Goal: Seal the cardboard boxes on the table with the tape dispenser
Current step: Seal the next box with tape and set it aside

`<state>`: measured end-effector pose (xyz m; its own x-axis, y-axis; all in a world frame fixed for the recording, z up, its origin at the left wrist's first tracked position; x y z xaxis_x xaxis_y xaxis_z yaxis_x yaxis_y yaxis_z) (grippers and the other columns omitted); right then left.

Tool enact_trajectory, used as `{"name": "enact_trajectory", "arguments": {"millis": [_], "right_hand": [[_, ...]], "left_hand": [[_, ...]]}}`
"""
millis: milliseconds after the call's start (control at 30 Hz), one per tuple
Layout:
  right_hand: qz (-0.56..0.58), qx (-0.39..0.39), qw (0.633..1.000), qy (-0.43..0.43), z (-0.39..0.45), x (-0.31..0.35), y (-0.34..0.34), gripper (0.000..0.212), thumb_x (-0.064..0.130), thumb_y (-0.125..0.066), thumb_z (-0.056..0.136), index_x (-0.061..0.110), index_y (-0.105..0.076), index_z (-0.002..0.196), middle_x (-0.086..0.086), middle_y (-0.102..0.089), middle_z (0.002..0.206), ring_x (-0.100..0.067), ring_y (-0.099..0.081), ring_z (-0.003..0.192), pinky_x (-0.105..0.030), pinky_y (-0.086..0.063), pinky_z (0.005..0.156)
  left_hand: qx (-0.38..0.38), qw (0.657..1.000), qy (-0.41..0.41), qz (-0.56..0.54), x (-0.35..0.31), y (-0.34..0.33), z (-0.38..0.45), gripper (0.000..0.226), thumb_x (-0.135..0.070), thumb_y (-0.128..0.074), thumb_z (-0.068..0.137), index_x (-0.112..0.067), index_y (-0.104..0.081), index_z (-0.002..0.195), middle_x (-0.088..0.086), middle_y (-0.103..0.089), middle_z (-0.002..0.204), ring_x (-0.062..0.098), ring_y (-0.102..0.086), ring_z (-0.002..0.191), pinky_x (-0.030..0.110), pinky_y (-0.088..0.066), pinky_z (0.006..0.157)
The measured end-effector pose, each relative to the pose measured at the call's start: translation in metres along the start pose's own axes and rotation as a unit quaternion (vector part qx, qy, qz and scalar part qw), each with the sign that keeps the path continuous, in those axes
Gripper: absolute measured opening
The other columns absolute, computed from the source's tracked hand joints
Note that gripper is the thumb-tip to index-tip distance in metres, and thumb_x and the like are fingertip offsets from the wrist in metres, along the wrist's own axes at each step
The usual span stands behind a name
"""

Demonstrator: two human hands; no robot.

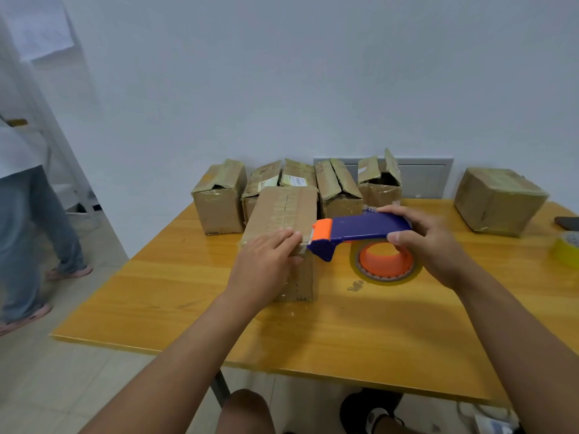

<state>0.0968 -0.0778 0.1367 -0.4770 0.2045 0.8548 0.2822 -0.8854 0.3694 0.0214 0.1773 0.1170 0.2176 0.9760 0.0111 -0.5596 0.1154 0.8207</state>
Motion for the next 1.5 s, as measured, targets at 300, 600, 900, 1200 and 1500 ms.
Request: {"name": "enact_trajectory", "arguments": {"millis": [300, 600, 900, 1200, 1500], "right_hand": [[-0.001, 0.027, 1.0, -0.004, -0.005, -0.004, 0.011, 0.05, 0.057, -0.065, 0.066, 0.057, -0.06, 0.115, 0.031, -0.058, 0.118, -0.001, -0.058, 0.105, -0.022, -0.054, 0.073], [-0.061, 0.031, 0.998, -0.004, -0.008, -0.001, 0.037, 0.049, 0.048, -0.067, 0.068, 0.049, -0.06, 0.116, 0.013, -0.059, 0.121, -0.005, -0.059, 0.101, -0.021, -0.051, 0.072], [-0.203, 0.088, 0.975, -0.006, 0.027, 0.041, 0.026, 0.036, 0.048, -0.066, 0.075, 0.036, -0.069, 0.109, 0.017, -0.065, 0.099, 0.001, -0.059, 0.088, -0.024, -0.041, 0.073], [-0.245, -0.026, 0.963, -0.108, 0.019, -0.022, 0.018, 0.025, 0.044, -0.073, 0.079, 0.026, -0.069, 0.096, 0.002, -0.064, 0.095, -0.015, -0.056, 0.084, -0.031, -0.046, 0.067], [-0.087, -0.273, 0.955, -0.076, -0.014, -0.053, -0.014, 0.06, 0.048, -0.069, 0.073, 0.018, -0.061, 0.124, 0.004, -0.061, 0.107, -0.014, -0.057, 0.091, -0.014, -0.042, 0.067]], "left_hand": [[-0.021, 1.0, -0.005, 0.022, 0.001, -0.006, -0.002, 0.043, -0.021, -0.077, 0.083, -0.013, -0.066, 0.124, 0.01, -0.068, 0.122, 0.029, -0.066, 0.11, 0.043, -0.054, 0.086], [0.016, 0.997, -0.006, 0.074, -0.008, -0.004, -0.001, 0.061, -0.025, -0.063, 0.093, -0.038, -0.037, 0.147, 0.008, -0.059, 0.129, 0.027, -0.061, 0.108, 0.038, -0.05, 0.082], [0.064, 0.994, 0.012, 0.087, -0.006, -0.005, 0.002, 0.055, -0.039, -0.04, 0.103, -0.051, -0.012, 0.149, -0.004, -0.04, 0.142, 0.016, -0.045, 0.124, 0.032, -0.045, 0.08], [0.064, 0.993, 0.03, 0.098, -0.008, -0.003, 0.003, 0.053, -0.038, -0.038, 0.103, -0.048, -0.016, 0.151, -0.004, -0.045, 0.141, 0.017, -0.049, 0.119, 0.031, -0.043, 0.076], [0.081, 0.984, 0.153, -0.04, -0.015, 0.006, 0.012, 0.06, -0.068, -0.026, 0.092, -0.034, -0.055, 0.131, -0.01, -0.056, 0.117, 0.013, -0.051, 0.109, 0.03, -0.045, 0.077]]}}
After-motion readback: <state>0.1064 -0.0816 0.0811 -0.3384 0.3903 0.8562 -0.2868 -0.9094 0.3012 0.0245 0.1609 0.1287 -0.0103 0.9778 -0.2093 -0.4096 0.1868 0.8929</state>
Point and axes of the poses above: each hand's wrist, its own z-axis towards the middle knuckle, its own y-axis out of the back of the hand, x = y × z, the point moved 4 cm from there along z, towards the middle knuckle
